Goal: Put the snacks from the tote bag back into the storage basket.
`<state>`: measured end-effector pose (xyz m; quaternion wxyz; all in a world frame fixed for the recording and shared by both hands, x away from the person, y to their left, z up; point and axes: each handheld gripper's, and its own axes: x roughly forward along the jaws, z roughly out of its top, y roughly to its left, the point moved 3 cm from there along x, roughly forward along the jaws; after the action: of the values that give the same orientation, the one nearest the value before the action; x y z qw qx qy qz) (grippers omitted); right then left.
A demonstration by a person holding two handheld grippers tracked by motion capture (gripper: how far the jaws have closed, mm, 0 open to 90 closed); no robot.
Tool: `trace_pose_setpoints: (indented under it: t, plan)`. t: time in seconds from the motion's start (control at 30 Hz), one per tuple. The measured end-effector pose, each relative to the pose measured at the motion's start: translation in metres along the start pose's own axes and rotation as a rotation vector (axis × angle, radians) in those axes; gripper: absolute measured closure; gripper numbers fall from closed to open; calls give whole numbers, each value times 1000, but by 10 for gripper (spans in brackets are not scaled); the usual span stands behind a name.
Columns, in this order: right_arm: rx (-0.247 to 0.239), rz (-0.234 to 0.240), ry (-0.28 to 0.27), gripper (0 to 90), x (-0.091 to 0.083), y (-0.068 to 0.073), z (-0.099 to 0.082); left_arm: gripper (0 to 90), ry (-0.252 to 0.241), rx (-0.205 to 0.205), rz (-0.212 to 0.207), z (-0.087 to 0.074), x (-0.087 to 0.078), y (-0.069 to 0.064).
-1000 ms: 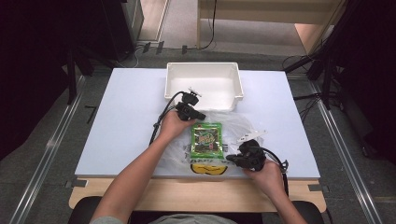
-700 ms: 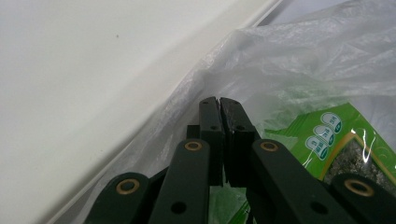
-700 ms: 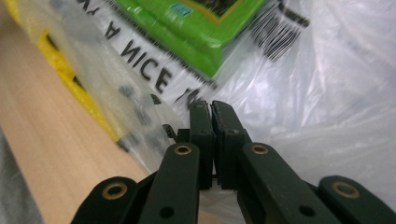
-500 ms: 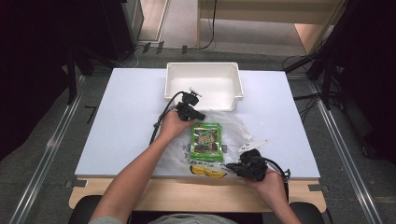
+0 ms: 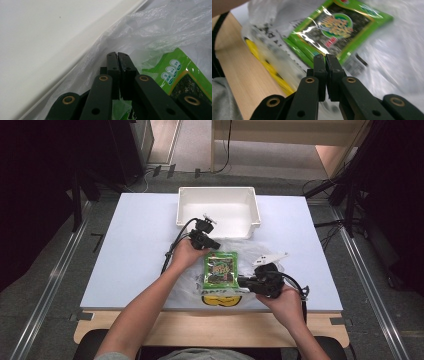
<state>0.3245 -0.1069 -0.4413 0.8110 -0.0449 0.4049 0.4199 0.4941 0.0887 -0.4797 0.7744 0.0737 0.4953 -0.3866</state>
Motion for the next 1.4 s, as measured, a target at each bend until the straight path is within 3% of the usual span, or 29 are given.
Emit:
trace_pose_setpoints:
  t: [0.27, 0.43, 0.77, 0.87, 1.07, 1.2, 1.3, 1.4]
  plan:
    - [-60, 82, 11, 896, 23, 29, 21, 896, -2, 3, 10, 0, 0, -1]
    - [-95, 104, 35, 900, 41, 43, 24, 899, 3, 12, 21, 0, 0, -2]
    - [-77, 125, 85, 900, 67, 43, -2, 900, 1, 15, 29, 1, 0, -2]
    - [-64, 134, 97, 900, 71, 43, -9, 900, -3, 20, 39, 1, 1, -2]
    - [-81, 151, 131, 900, 75, 51, -18, 900, -22, 14, 49, 3, 2, -1]
    - [-87, 170, 129, 900, 75, 54, -22, 900, -39, 9, 77, 4, 2, 1]
    - [-96, 185, 137, 900, 74, 56, -24, 900, -40, 4, 71, 4, 2, 1]
    - [-95, 181, 143, 900, 74, 57, -25, 895, -39, -20, 40, 4, 1, 0]
